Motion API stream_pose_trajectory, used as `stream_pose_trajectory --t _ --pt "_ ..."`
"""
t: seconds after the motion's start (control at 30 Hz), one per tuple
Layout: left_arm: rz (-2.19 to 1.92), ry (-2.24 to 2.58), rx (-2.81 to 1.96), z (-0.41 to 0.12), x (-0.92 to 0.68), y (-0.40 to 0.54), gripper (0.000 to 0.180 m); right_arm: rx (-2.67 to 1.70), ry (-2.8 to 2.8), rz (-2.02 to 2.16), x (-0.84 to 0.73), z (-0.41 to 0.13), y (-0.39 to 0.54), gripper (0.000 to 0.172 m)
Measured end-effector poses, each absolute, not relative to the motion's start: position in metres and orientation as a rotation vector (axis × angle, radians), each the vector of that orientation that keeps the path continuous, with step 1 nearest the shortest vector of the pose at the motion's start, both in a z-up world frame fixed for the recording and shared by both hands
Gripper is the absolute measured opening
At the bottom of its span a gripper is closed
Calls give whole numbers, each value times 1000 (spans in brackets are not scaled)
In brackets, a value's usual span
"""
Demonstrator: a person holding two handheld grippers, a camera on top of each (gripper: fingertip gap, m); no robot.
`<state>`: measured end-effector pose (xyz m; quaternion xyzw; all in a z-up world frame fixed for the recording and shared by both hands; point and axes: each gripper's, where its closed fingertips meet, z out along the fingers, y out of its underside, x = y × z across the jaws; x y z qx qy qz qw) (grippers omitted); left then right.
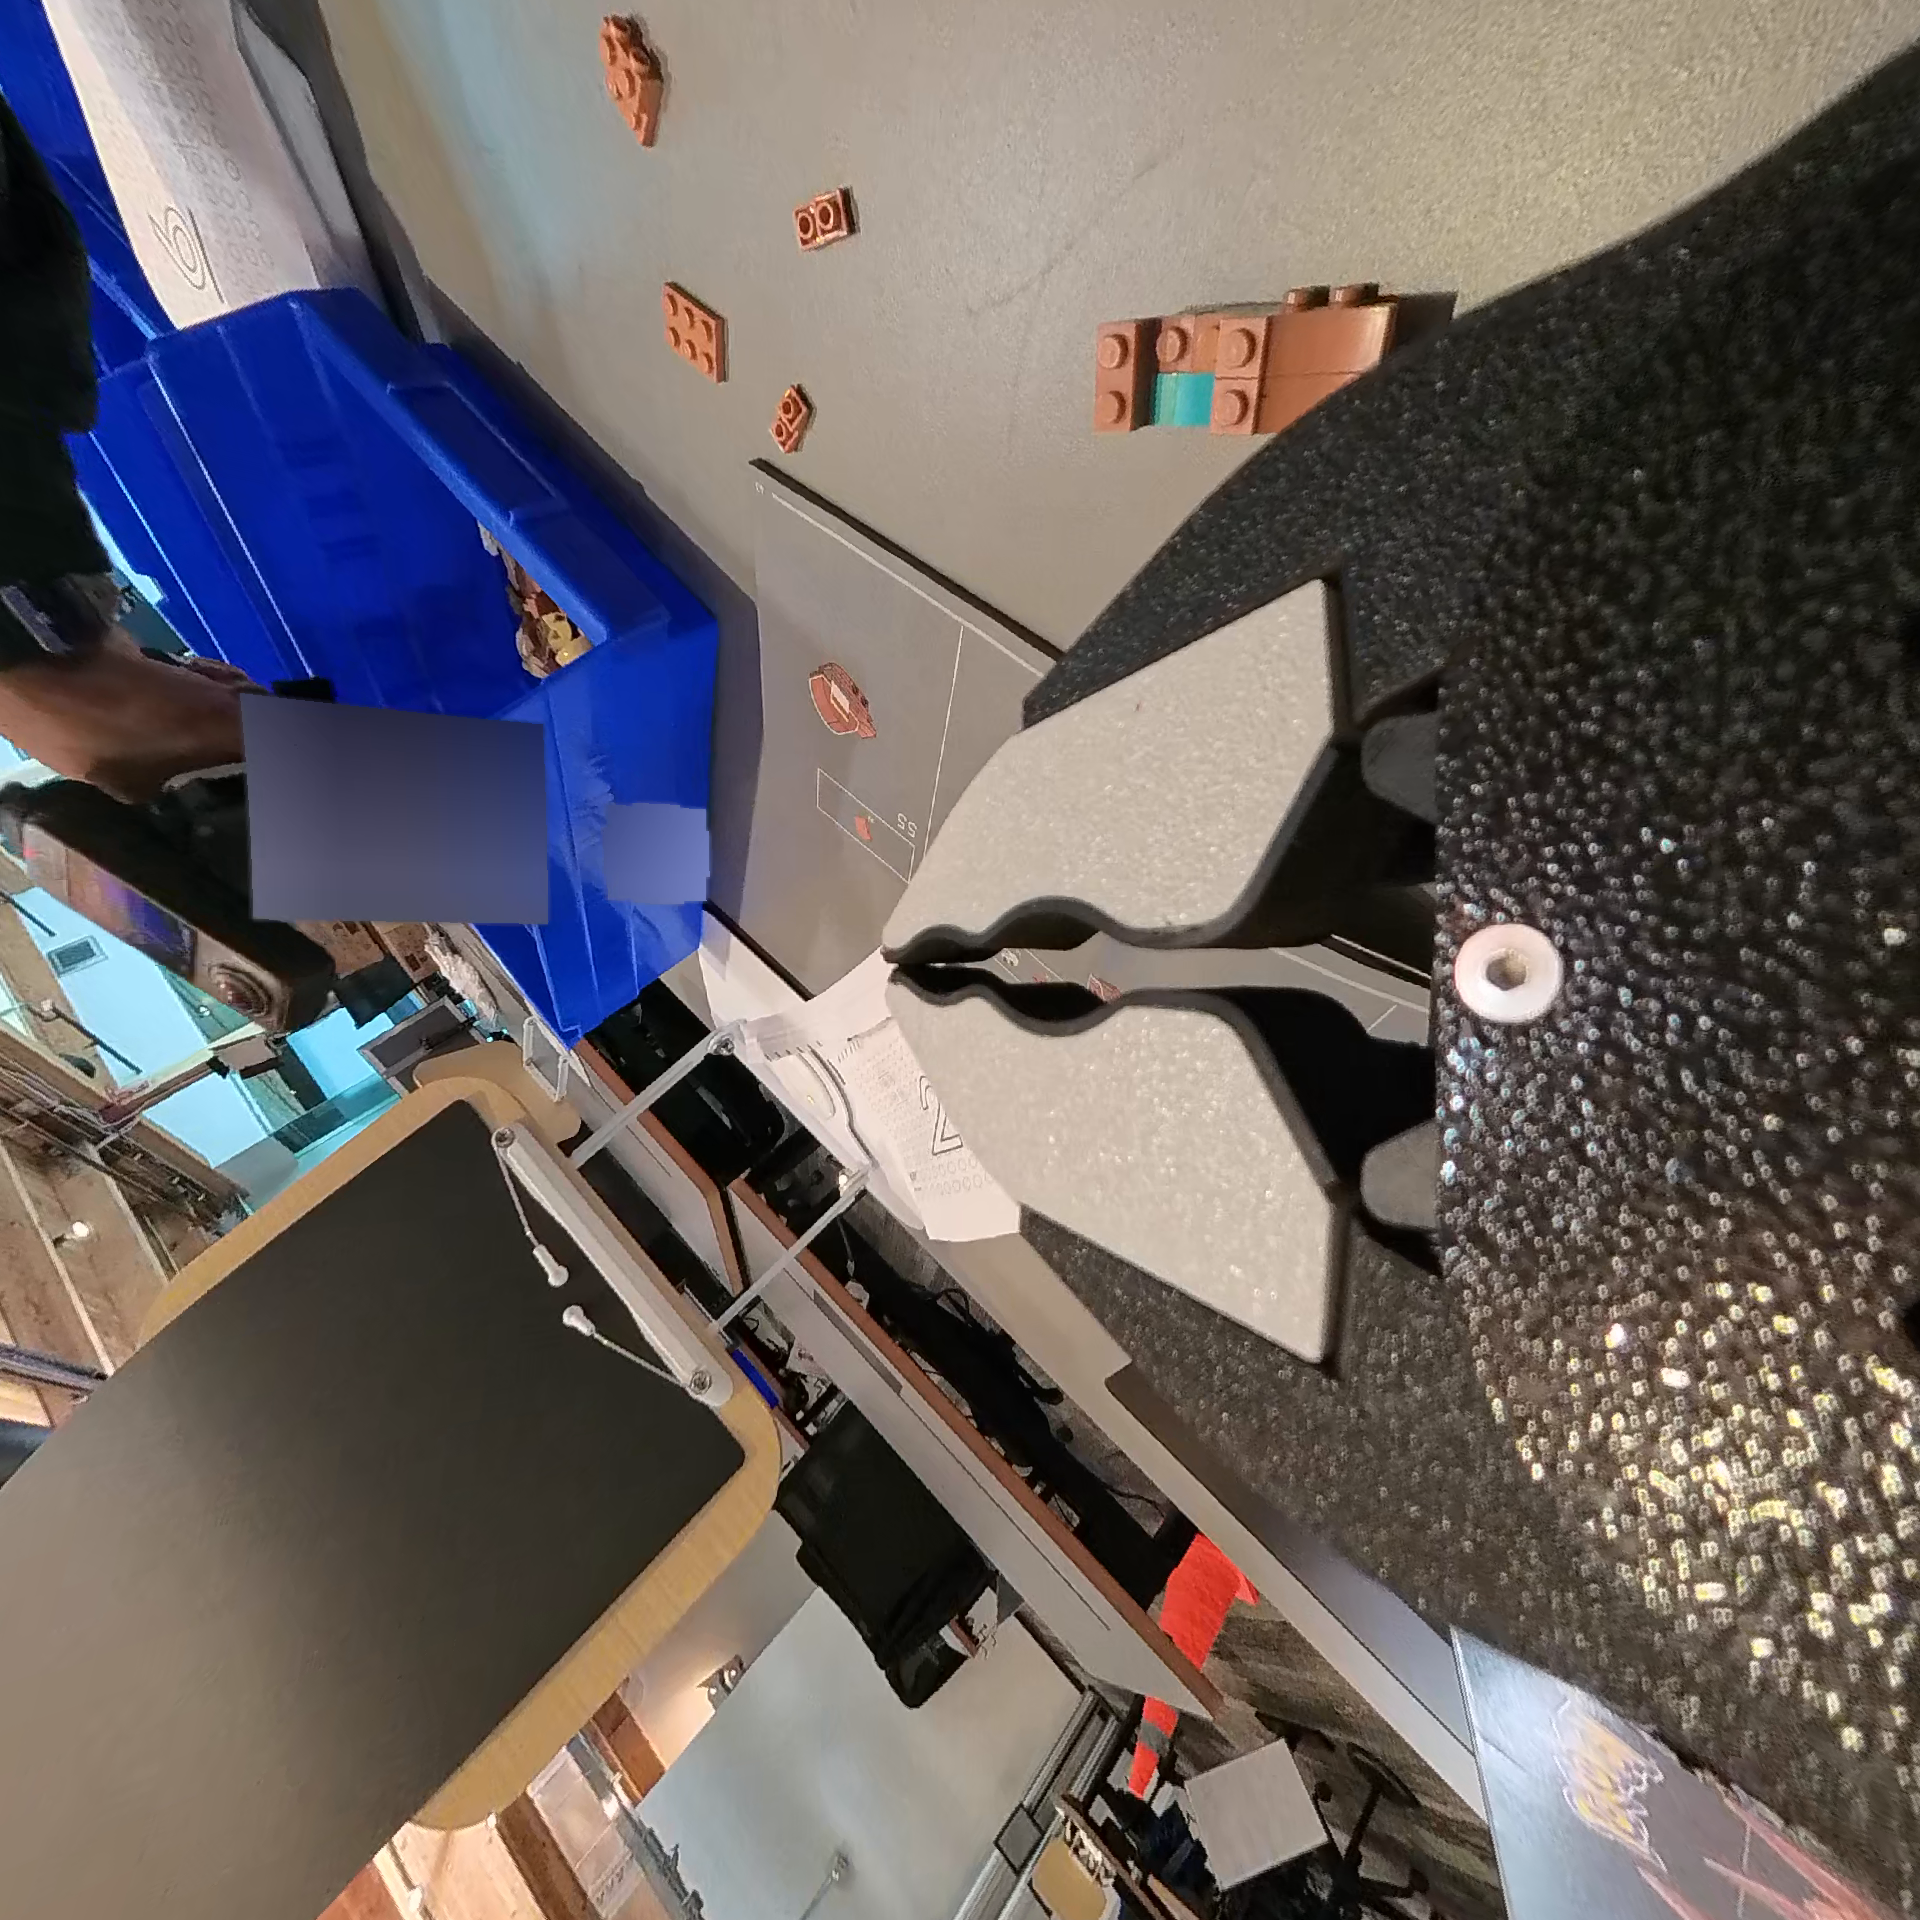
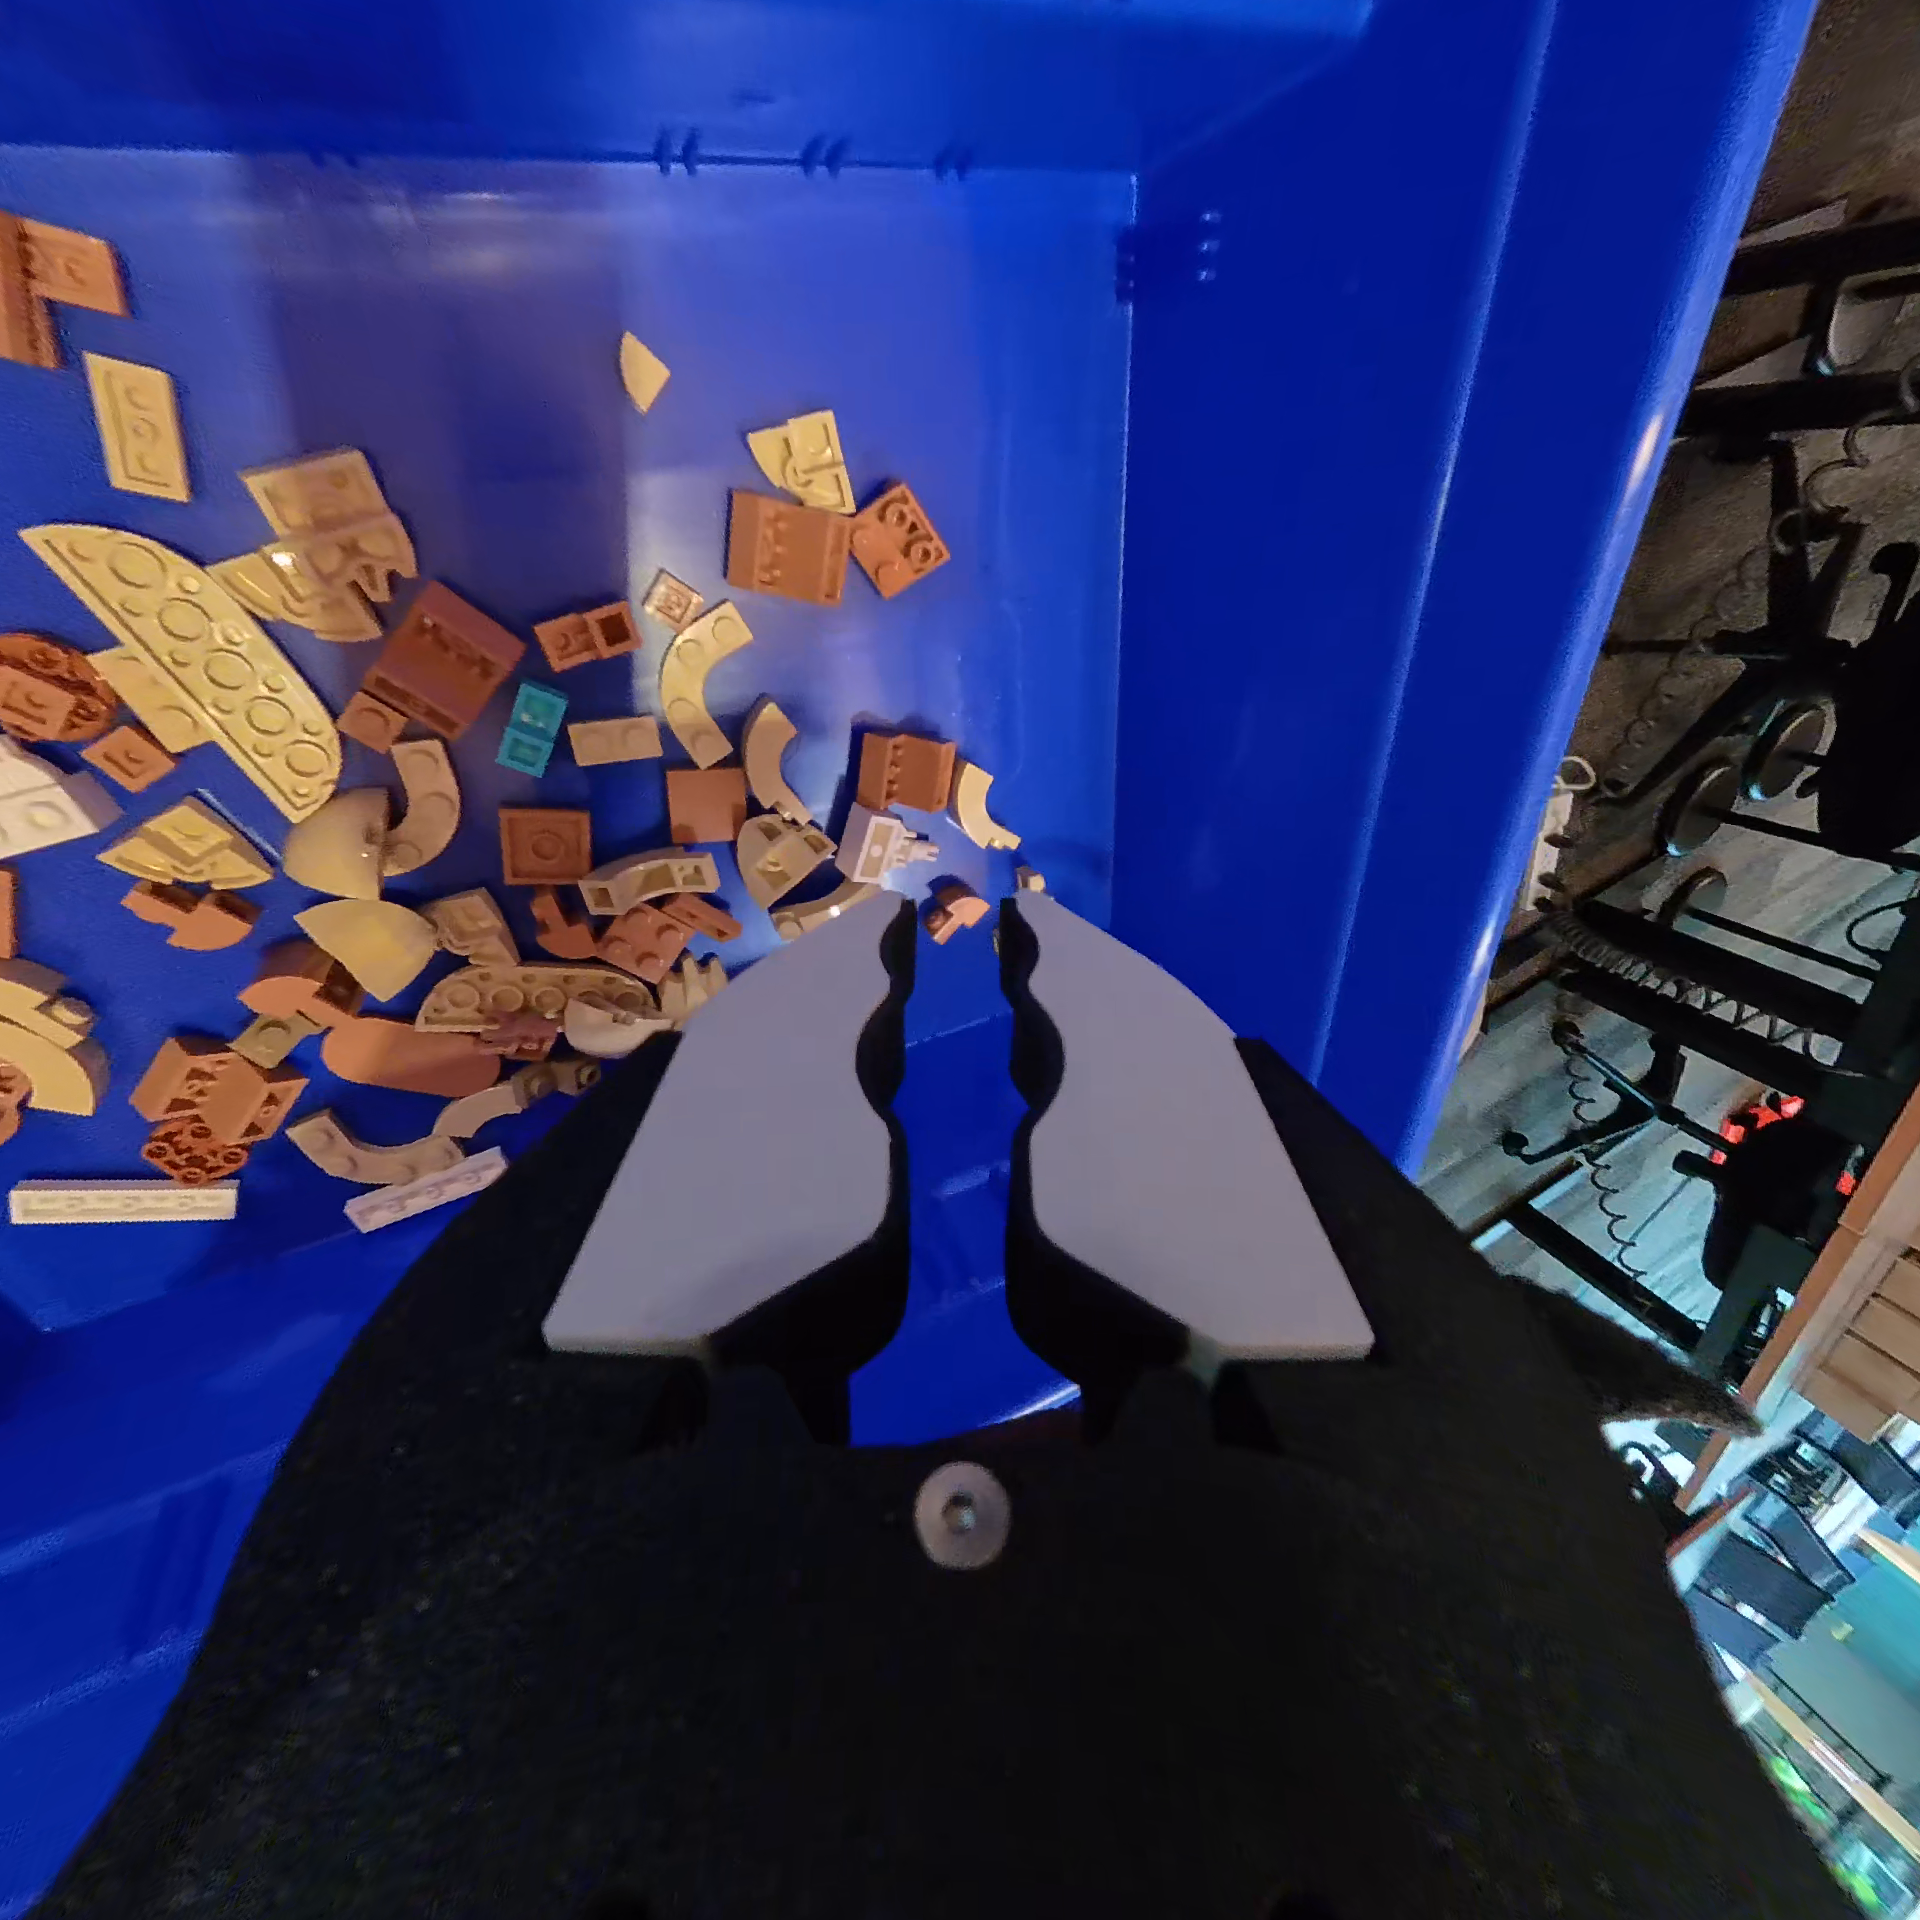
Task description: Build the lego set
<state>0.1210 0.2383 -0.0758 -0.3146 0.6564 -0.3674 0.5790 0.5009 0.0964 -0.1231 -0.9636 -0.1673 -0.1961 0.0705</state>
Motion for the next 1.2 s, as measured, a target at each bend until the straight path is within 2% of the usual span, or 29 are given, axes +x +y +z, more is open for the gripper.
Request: stream_pose_trajectory --t 0.5,0.87,1.03,1.2 --pt "-862 1543 -739 -78 122 237 0 -2959 -692 -254 450 -159 85 16" --pt "-864 1546 -739 -79 122 237 0 -3046 -702 -592 488 -158 83 15" --pt "-868 1544 -741 -78 122 237 0 -3076 -748 -534 487 -151 76 7" --pt "-863 1552 -735 -79 122 236 0 -3162 -952 -488 483 -161 59 7"
